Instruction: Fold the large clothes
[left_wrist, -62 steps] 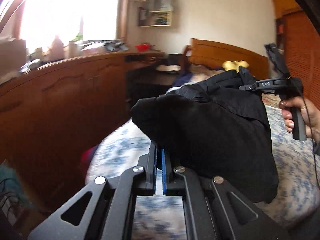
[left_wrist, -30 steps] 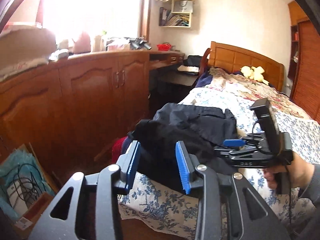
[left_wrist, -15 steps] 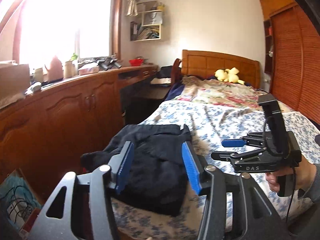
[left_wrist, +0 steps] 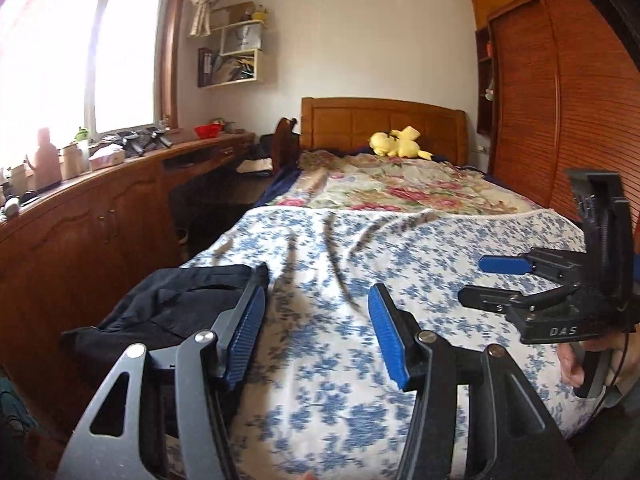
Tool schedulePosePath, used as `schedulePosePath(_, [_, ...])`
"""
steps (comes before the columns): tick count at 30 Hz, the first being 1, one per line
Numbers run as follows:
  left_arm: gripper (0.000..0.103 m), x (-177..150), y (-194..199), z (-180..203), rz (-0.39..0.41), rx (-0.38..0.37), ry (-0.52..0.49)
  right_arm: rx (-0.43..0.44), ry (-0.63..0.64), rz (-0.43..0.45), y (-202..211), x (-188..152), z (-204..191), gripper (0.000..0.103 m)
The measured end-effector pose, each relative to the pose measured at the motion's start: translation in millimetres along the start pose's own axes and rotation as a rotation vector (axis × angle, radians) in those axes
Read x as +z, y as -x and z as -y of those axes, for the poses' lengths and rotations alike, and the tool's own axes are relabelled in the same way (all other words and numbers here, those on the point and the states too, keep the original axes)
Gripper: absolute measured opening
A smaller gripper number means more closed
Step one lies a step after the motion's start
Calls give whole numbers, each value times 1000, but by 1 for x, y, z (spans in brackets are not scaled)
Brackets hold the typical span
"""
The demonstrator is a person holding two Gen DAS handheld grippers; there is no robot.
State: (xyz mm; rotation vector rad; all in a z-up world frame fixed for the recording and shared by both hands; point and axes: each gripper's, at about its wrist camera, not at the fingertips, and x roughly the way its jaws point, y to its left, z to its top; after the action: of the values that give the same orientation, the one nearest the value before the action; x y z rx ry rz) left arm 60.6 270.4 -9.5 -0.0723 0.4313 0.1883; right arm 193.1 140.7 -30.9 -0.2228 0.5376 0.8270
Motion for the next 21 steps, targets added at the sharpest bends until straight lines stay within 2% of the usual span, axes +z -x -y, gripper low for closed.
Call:
schedulePosePath(4, [53, -3, -13, 35, -45, -54, 21, -61, -35, 3, 37, -21, 27, 79])
schedulePosePath(9, [53, -13, -32, 84, -97, -89, 10, -125, -79, 18, 78, -54, 60, 81])
schedulePosePath(14, [53, -29, -34, 121, -140, -186, 29, -213, -123, 10, 116, -87, 91, 81])
schedulePosePath(21, [53, -49, -33, 169, -196, -203, -8, -317, -188, 20, 164, -126, 113, 86])
